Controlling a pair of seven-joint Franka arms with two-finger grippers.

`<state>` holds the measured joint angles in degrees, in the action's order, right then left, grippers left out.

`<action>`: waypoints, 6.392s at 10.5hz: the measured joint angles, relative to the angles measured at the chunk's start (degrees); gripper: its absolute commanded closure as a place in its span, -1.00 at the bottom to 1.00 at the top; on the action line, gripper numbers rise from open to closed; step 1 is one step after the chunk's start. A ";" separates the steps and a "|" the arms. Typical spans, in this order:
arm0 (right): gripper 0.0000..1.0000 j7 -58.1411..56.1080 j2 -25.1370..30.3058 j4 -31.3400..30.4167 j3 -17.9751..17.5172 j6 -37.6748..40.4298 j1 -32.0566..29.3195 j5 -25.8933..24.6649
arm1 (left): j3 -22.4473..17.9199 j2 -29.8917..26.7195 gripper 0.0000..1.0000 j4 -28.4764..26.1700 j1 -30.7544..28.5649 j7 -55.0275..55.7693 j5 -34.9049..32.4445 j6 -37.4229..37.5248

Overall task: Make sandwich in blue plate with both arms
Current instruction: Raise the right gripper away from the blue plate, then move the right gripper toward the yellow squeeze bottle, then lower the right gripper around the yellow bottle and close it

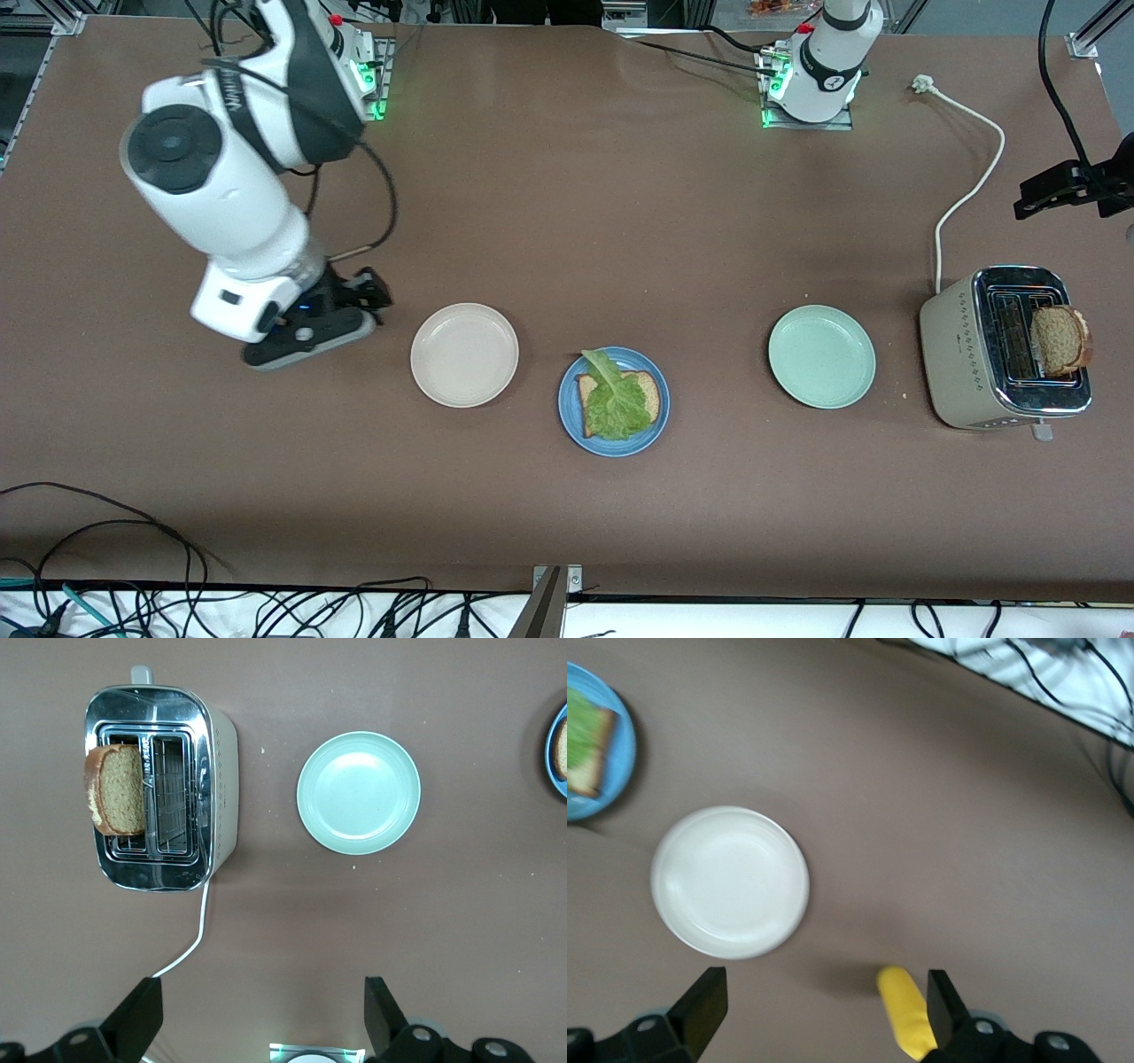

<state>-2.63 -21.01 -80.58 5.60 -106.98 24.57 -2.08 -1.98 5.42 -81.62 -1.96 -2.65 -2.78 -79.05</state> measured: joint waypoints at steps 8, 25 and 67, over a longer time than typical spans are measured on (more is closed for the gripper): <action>-1.00 -23.19 14.33 -33.45 18.30 -21.80 -0.44 0.07 | 0.14 0.00 -1.00 0.02 0.13 0.00 0.06 0.00; -1.00 -89.82 20.90 -57.66 23.01 -39.25 0.18 58.69 | 0.06 0.00 -1.00 0.02 0.13 0.00 0.06 0.00; 0.07 -135.32 -15.53 -40.68 25.52 7.16 -8.91 92.79 | 0.23 0.01 -1.00 0.02 0.17 0.00 0.09 0.00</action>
<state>-137.96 -36.54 -121.26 31.12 -99.82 15.65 90.71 -1.75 5.43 -81.60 -1.78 -2.65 -2.69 -79.05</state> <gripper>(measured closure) 0.044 0.000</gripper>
